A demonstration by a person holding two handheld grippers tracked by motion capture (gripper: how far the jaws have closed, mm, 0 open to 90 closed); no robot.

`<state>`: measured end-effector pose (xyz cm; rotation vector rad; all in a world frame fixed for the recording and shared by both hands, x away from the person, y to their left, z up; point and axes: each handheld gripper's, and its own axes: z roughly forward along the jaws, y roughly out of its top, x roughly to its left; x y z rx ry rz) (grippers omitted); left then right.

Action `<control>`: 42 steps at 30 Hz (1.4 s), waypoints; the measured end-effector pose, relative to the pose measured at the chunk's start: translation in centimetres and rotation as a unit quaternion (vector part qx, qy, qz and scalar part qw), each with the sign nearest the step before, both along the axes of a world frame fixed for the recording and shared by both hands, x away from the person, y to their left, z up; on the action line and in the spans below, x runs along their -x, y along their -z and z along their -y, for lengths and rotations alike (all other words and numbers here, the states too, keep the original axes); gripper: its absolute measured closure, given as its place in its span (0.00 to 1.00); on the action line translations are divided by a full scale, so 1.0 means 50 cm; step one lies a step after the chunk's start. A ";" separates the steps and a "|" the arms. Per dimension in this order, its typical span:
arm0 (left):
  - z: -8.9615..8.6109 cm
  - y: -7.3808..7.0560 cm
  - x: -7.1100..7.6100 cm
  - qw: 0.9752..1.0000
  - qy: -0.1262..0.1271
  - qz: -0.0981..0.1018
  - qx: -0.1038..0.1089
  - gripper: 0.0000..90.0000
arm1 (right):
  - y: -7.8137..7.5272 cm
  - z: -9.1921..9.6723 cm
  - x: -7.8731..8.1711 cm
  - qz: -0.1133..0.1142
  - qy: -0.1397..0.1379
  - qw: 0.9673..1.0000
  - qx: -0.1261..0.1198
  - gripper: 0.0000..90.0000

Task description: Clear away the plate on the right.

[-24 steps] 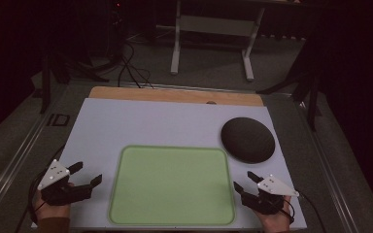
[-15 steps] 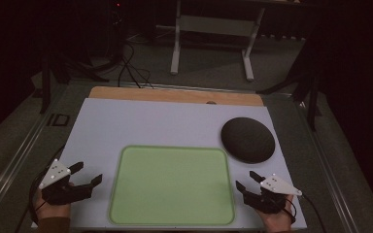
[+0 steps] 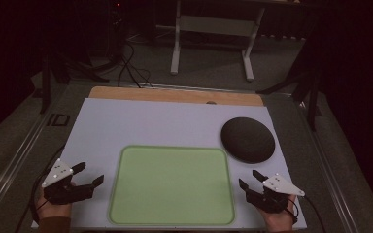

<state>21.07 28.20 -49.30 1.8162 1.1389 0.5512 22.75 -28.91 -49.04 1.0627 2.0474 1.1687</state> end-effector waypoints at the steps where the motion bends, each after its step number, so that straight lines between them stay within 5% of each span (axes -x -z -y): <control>1: 0.000 0.000 0.000 1.000 0.000 0.000 -0.001 0.20 | -0.001 0.001 0.000 0.002 0.004 1.000 0.004 0.45; 15: -0.005 0.003 -0.002 1.000 -0.005 -0.004 0.008 0.20 | -0.027 0.007 -0.013 0.028 0.033 0.997 0.067 0.50; 32: -0.009 0.005 -0.004 1.000 -0.009 -0.009 0.016 0.21 | -0.042 -0.033 -0.075 0.042 0.028 0.981 0.188 0.56; 42: -0.009 0.006 -0.004 1.000 -0.009 -0.010 0.017 0.21 | -0.053 -0.050 -0.097 0.051 0.022 0.976 0.212 0.50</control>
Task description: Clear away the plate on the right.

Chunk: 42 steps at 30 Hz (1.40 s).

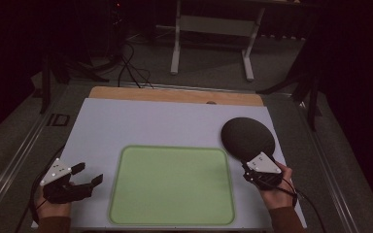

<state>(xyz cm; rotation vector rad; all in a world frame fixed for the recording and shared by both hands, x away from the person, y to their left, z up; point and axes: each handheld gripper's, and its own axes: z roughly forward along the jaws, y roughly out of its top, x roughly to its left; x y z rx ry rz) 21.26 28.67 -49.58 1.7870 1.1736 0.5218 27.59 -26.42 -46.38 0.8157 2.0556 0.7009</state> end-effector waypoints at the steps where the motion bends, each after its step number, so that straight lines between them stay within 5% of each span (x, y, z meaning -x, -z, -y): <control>1: 0.000 0.000 0.000 1.000 0.000 0.000 0.000 0.21 | 0.000 -0.001 -0.002 0.001 -0.001 1.000 0.003 0.49; 17: -0.001 0.001 -0.001 1.000 0.000 -0.001 0.002 0.21 | -0.007 -0.019 -0.029 0.000 -0.006 1.000 0.015 0.46; 42: -0.002 0.001 -0.001 1.000 -0.002 -0.002 0.004 0.21 | 0.044 -0.050 -0.080 -0.017 -0.014 0.994 0.108 0.49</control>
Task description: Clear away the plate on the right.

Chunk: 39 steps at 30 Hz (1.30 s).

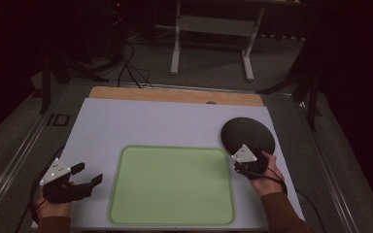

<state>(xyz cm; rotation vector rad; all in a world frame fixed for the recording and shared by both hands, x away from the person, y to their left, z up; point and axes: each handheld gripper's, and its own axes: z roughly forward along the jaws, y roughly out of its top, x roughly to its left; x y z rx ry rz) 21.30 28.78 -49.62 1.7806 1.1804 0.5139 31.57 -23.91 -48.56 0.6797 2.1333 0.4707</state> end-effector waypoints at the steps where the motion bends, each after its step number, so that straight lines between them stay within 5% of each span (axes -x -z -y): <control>1: 0.000 0.000 0.000 1.000 0.000 0.000 0.000 0.21 | 0.003 -0.002 -0.002 -0.001 -0.001 1.000 0.003 0.49; 20: -0.001 0.000 0.000 1.000 -0.003 -0.001 0.001 0.21 | 0.045 -0.021 -0.029 -0.024 0.000 0.998 0.057 0.49; 39: -0.002 0.001 0.000 1.000 -0.003 -0.001 0.002 0.21 | 0.081 -0.037 -0.043 -0.018 0.008 0.992 0.127 0.64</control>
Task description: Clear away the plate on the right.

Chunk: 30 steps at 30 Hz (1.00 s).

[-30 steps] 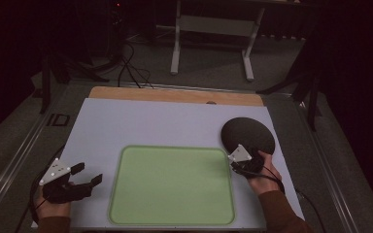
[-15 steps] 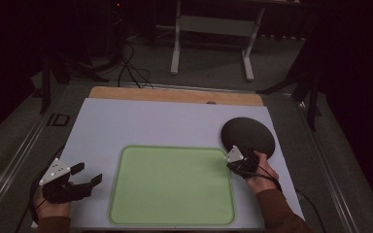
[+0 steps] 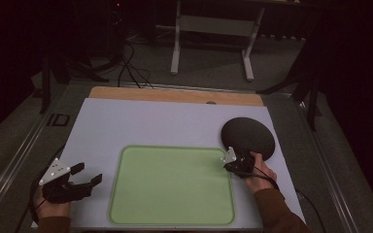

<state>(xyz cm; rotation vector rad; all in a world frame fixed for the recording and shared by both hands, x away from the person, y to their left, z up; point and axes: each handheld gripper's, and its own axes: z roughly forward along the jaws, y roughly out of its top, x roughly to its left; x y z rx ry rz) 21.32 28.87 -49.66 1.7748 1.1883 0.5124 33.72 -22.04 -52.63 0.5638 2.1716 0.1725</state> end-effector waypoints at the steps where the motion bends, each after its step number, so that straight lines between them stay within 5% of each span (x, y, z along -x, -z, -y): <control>1: 0.000 0.000 0.000 1.000 0.000 0.000 0.000 0.21 | 0.002 -0.001 0.000 0.001 -0.001 1.000 0.005 0.65; 18: -0.001 0.000 0.000 1.000 -0.001 -0.001 0.002 0.21 | 0.027 -0.008 -0.014 0.007 0.001 0.998 0.056 0.71; 26: -0.001 0.000 0.000 1.000 0.000 -0.001 0.002 0.21 | 0.027 -0.009 -0.017 0.005 -0.001 0.998 0.062 0.71; 30: -0.001 0.000 0.001 1.000 0.000 0.000 0.002 0.21 | 0.028 -0.013 -0.019 -0.012 -0.007 0.998 0.067 0.82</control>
